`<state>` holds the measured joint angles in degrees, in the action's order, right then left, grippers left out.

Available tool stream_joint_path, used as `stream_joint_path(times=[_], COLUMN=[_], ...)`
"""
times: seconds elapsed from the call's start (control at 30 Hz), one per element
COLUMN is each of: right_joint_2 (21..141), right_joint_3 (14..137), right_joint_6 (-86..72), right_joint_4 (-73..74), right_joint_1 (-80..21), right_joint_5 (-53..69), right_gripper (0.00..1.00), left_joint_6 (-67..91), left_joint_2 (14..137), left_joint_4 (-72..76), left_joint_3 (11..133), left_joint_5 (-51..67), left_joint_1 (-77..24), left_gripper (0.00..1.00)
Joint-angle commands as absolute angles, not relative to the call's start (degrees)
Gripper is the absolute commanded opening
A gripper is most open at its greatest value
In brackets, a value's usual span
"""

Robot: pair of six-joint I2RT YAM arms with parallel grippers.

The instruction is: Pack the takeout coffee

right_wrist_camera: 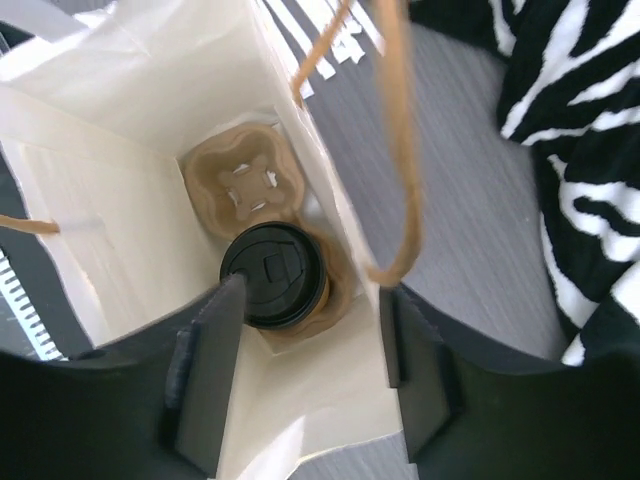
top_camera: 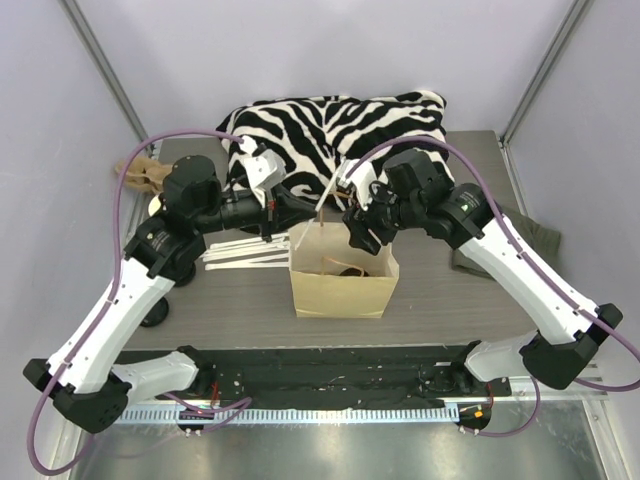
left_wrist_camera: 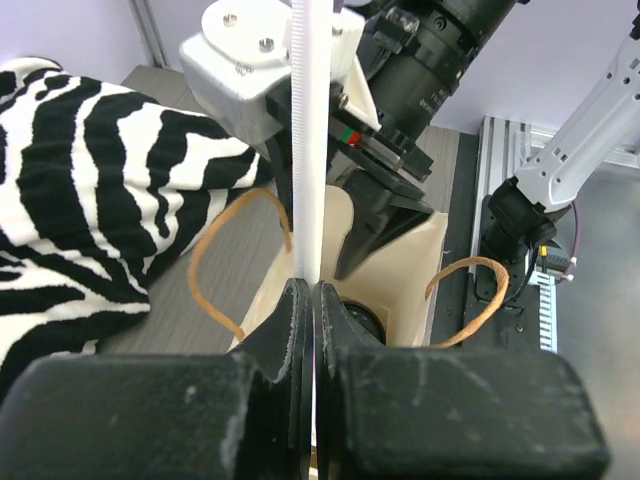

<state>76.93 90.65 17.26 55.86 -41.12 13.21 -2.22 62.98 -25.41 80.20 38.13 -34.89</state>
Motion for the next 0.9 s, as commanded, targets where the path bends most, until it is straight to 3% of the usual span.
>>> stream_joint_path(times=[0.0, 0.03, 0.3, 0.57, 0.87], right_joint_2=[77.52, 77.61, 74.8, 68.83, 63.28], right_joint_3=[95.97, 97.72, 100.46, 98.44, 94.92], right_joint_6=[15.39, 15.03, 13.45, 8.19, 7.47], right_joint_4=[55.63, 55.9, 58.97, 61.61, 63.11], right_joint_1=[-40.43, -40.43, -40.34, -39.73, -32.44], right_joint_5=[13.36, 13.62, 10.21, 5.54, 6.68], right_gripper=[0.68, 0.75, 0.94, 0.98, 1.0], left_joint_6=[-1.06, -0.79, -0.26, -1.14, -3.77], left_joint_2=[64.68, 64.95, 66.97, 69.95, 70.4], left_joint_4=[-20.04, -19.87, -16.97, -19.15, -24.77], left_joint_3=[81.03, 81.47, 80.51, 78.84, 76.02], left_joint_5=[37.79, 37.79, 36.82, 35.87, 34.72], left_joint_1=[-36.3, -36.65, -38.41, -42.01, -44.47], left_gripper=[0.0, 0.0, 0.0, 0.0, 0.0])
